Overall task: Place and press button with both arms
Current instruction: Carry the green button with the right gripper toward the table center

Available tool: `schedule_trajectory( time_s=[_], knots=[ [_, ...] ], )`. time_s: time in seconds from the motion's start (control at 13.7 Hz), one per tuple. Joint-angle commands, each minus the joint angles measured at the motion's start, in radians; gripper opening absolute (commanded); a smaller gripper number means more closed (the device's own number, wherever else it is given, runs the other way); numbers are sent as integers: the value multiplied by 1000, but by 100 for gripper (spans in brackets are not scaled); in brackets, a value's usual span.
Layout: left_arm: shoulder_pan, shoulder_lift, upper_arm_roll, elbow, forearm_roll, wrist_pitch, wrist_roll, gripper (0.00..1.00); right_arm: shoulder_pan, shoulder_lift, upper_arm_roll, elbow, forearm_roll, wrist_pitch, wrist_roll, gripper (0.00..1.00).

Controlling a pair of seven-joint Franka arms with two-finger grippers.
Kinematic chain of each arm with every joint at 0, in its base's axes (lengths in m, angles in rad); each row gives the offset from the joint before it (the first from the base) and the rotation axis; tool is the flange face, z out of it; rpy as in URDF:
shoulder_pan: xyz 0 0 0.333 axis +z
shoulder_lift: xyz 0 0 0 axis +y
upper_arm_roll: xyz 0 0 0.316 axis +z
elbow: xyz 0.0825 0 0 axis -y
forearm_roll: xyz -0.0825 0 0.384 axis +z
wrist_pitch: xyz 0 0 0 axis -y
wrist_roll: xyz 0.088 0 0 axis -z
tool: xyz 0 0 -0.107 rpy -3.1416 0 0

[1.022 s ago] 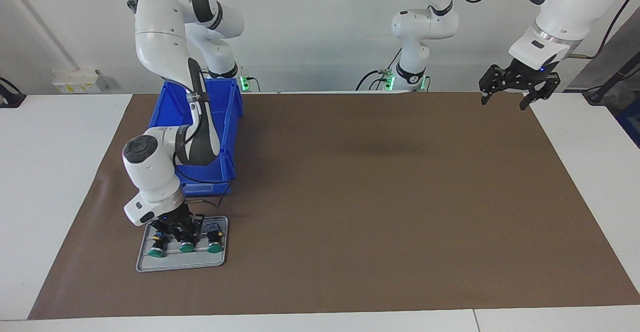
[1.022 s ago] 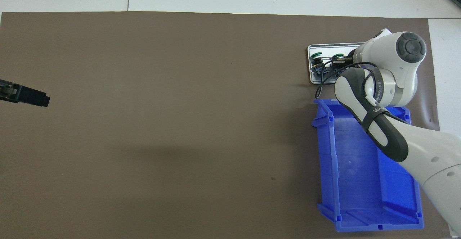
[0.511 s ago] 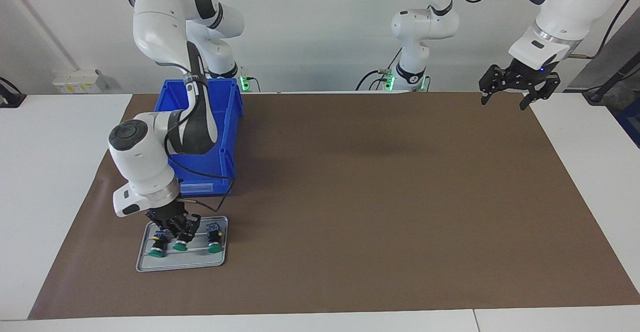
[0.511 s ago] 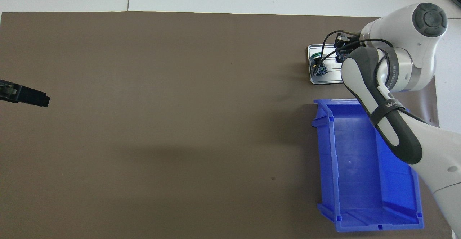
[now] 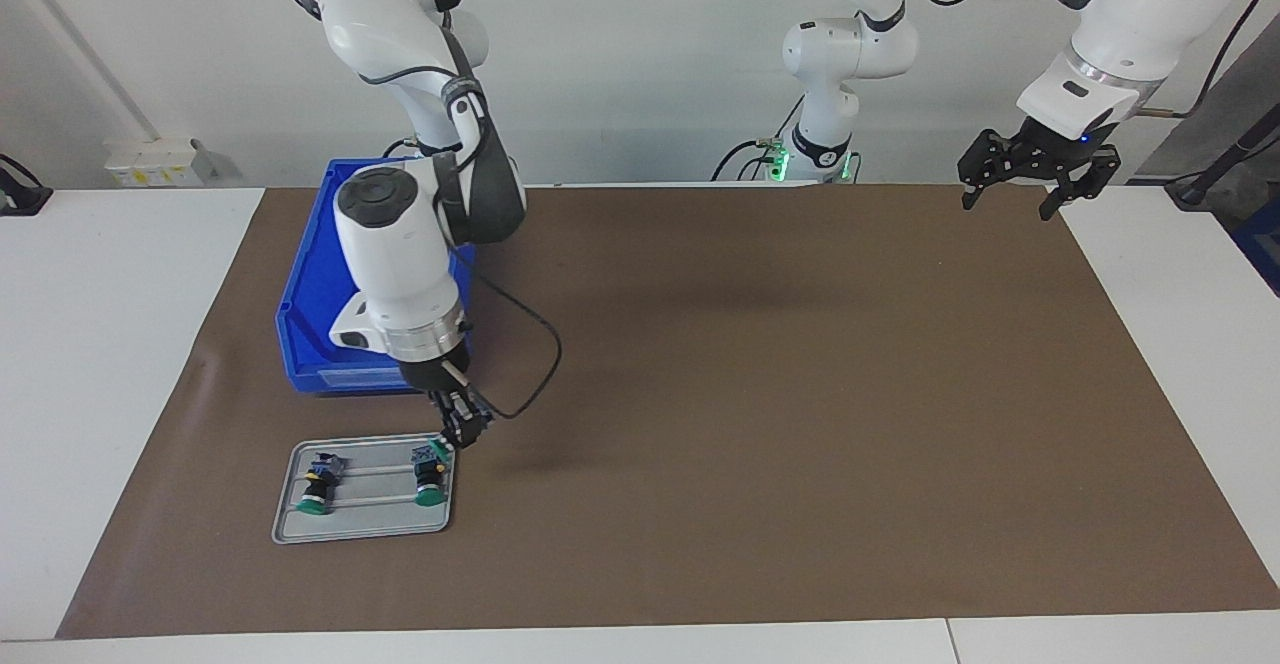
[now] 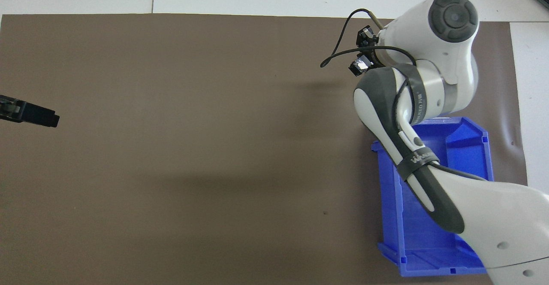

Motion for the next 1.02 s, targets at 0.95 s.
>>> schedule_trajectory(
  time_s=[0.95],
  knots=[
    [8, -25, -6, -27, 14, -3, 6, 100, 501, 111, 7, -105, -201, 8, 1186, 0]
  ],
)
